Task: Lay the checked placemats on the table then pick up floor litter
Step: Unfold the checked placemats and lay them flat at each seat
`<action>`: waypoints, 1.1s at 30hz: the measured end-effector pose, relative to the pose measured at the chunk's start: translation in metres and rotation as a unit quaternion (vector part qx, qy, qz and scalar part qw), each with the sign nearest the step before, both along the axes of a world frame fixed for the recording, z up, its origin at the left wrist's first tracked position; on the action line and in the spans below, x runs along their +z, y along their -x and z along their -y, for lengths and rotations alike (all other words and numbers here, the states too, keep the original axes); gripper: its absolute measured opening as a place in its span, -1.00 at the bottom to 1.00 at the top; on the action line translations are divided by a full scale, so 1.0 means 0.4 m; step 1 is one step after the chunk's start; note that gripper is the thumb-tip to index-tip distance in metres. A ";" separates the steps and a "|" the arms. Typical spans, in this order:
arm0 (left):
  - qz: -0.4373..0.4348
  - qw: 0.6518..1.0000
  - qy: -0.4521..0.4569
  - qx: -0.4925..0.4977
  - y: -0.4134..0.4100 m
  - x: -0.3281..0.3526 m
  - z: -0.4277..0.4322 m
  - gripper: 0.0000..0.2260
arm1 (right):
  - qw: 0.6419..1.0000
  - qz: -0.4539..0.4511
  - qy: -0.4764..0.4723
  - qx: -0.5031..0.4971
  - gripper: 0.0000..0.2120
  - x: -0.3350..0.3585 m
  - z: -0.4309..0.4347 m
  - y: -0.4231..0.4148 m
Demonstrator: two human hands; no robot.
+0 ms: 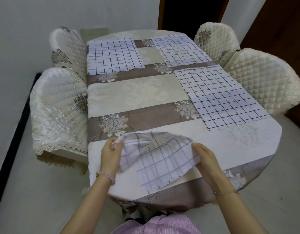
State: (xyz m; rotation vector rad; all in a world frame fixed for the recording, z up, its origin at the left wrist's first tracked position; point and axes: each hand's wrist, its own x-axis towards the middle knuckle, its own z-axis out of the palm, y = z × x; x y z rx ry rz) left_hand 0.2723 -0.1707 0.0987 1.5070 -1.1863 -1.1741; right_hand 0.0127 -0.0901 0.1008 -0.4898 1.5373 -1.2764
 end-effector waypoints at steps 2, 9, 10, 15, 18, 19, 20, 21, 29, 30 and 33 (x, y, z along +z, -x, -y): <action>-0.009 0.999 0.024 0.026 -0.022 0.021 0.024 -0.93 | 1.000 -0.022 0.006 -0.003 -0.78 0.016 0.012 0.020; 0.019 0.996 0.063 0.058 -0.078 0.046 0.080 -0.85 | 0.989 -0.141 0.031 -0.015 -0.92 0.073 0.057 0.062; 0.016 0.996 0.060 0.056 -0.079 0.049 0.081 -0.86 | 0.988 -0.152 0.029 -0.008 -0.91 0.077 0.061 0.065; 0.002 1.000 -0.029 -0.005 -0.081 0.027 0.067 -0.93 | 0.988 -0.157 0.007 0.000 -0.94 0.060 0.077 0.072; -0.020 0.985 -0.155 -0.066 -0.090 0.001 0.029 -0.83 | 0.987 -0.161 -0.013 -0.008 -0.92 0.032 0.079 0.085; -0.017 0.977 -0.195 -0.084 -0.098 -0.013 0.016 -0.81 | 0.986 -0.163 -0.018 -0.011 -0.91 0.022 0.078 0.092; -0.015 0.968 -0.226 -0.105 -0.106 -0.027 0.001 -0.83 | 0.986 -0.164 -0.023 -0.015 -0.89 0.012 0.078 0.099; -0.011 0.960 -0.249 -0.129 -0.113 -0.036 -0.014 -0.86 | 0.985 -0.166 -0.029 -0.019 -0.87 0.000 0.078 0.107; 0.039 0.945 -0.262 -0.191 -0.121 -0.066 -0.065 -0.86 | 0.940 -0.320 -0.120 -0.002 -0.67 -0.067 0.098 0.159; 0.034 0.949 -0.258 -0.178 -0.120 -0.064 -0.066 -0.85 | 0.912 -0.388 -0.134 0.010 -0.64 -0.070 0.100 0.159; -0.004 0.960 -0.242 -0.142 -0.112 -0.057 -0.070 -0.88 | 0.854 -0.512 -0.089 0.024 -0.65 -0.051 0.090 0.109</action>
